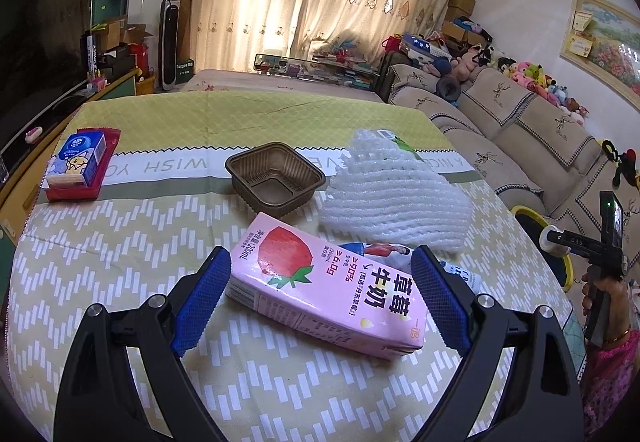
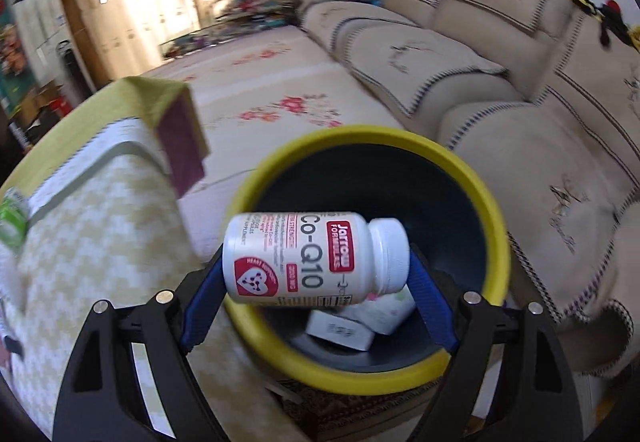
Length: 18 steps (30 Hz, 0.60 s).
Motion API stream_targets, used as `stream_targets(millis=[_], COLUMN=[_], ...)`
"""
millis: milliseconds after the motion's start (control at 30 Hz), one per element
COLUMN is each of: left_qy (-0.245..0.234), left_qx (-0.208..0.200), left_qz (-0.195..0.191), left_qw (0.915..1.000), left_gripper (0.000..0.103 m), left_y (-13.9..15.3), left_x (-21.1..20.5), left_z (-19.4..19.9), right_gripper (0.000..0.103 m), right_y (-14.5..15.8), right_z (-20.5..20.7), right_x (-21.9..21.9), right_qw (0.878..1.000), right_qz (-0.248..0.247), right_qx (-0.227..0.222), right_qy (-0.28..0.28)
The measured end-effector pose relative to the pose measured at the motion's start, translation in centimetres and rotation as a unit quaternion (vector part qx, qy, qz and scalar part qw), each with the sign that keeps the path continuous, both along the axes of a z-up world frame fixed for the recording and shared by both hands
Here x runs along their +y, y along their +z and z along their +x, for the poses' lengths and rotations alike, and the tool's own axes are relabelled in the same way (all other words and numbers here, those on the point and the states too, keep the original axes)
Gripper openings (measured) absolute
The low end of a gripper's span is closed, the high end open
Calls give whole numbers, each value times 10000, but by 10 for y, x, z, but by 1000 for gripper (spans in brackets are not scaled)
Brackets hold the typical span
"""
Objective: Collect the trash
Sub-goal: 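Carry the supplement bottle over the bin and open the right tool, then move the left tool to the brown foil tray and grasp its rim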
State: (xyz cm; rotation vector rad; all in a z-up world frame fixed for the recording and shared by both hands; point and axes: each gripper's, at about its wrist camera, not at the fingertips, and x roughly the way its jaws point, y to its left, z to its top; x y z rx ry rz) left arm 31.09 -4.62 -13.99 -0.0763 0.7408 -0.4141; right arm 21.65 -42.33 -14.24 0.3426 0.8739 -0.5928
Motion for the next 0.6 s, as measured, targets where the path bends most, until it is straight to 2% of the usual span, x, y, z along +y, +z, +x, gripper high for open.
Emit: stream_targets(millis=[133, 433, 600], left_qy=[4, -26, 4], left_qx=[-27, -77, 174], left_qz=[81, 215, 232], left_qw=[10000, 9997, 9996], left_gripper=[90, 91, 91], left_y=[-1, 0, 9], left_x=[-2, -6, -6], left_z=[1, 2, 15], right_gripper=[82, 83, 83], right_y=[3, 3, 5], right_z=[-7, 1, 2], right_x=[-6, 7, 10], right_qw=[9998, 9998, 9997], right_qz=[25, 21, 9], right_qx=[-142, -158, -173], right_qy=[-104, 87, 156])
